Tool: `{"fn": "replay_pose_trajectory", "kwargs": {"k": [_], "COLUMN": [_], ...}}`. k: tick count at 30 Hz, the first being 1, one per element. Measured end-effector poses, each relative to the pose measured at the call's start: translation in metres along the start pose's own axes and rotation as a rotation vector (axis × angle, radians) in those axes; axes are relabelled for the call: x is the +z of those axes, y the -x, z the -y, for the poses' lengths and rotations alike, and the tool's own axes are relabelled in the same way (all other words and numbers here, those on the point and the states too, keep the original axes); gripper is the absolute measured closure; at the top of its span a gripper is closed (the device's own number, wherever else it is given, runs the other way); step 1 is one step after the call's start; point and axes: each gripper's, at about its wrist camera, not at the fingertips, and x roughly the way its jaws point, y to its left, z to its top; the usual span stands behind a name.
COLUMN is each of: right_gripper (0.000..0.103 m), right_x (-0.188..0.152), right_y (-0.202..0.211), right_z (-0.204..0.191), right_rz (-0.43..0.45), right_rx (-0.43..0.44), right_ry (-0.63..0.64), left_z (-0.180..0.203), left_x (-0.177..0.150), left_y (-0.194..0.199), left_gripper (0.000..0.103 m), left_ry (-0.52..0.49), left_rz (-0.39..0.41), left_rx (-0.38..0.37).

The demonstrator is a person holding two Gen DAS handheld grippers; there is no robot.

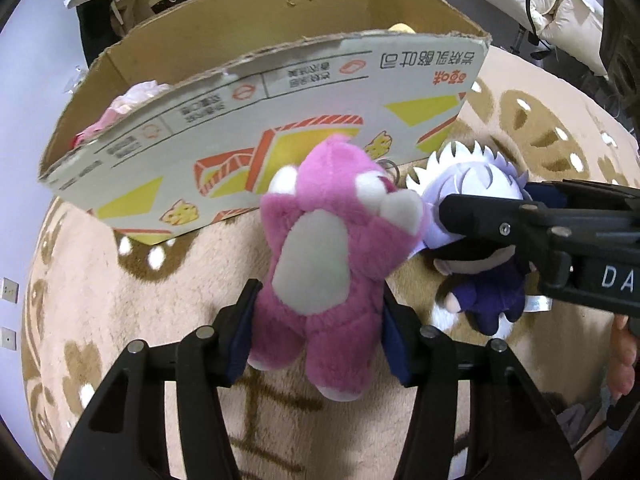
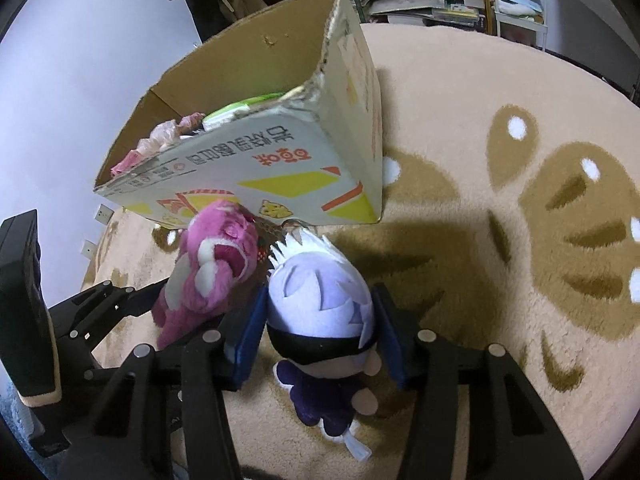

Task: Organize soft objects
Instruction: 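Grasp pink bear plush with left tool while right tool grasps white-haired doll, then lift both plushes and carry them over the box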

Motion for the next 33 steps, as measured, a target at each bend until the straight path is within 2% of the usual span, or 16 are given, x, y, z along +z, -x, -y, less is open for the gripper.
{"fn": "replay_pose_trajectory", "kwargs": {"k": [7,15,21,28,33], "right_gripper": [0.048,0.048,0.048,0.048,0.049], "right_x": [-0.004,-0.005,-0.005,-0.002,0.008], "right_y": [0.023,0.046,0.062,0.09,0.111], "right_z": [-0.001,-0.008,-0.017,-0.037,-0.054], "right_rz": [0.059,0.143,0.205,0.285,0.359], "right_rx": [0.012,0.002,0.01,0.003,0.001], "right_ry": [0.02,0.046,0.074,0.13,0.177], "left_z": [-0.017,-0.028,-0.04,-0.06,-0.063], "left_x": [-0.008,-0.011,-0.015,-0.016,-0.011], "left_y": [0.011,0.034,0.054,0.094,0.12], "left_gripper": [0.051,0.053,0.053,0.053,0.053], "left_ry": [0.051,0.103,0.161,0.227,0.234], "left_rz": [-0.016,0.003,0.029,0.158,0.243], "left_rx": [0.028,-0.011,0.04,0.127,0.163]}}
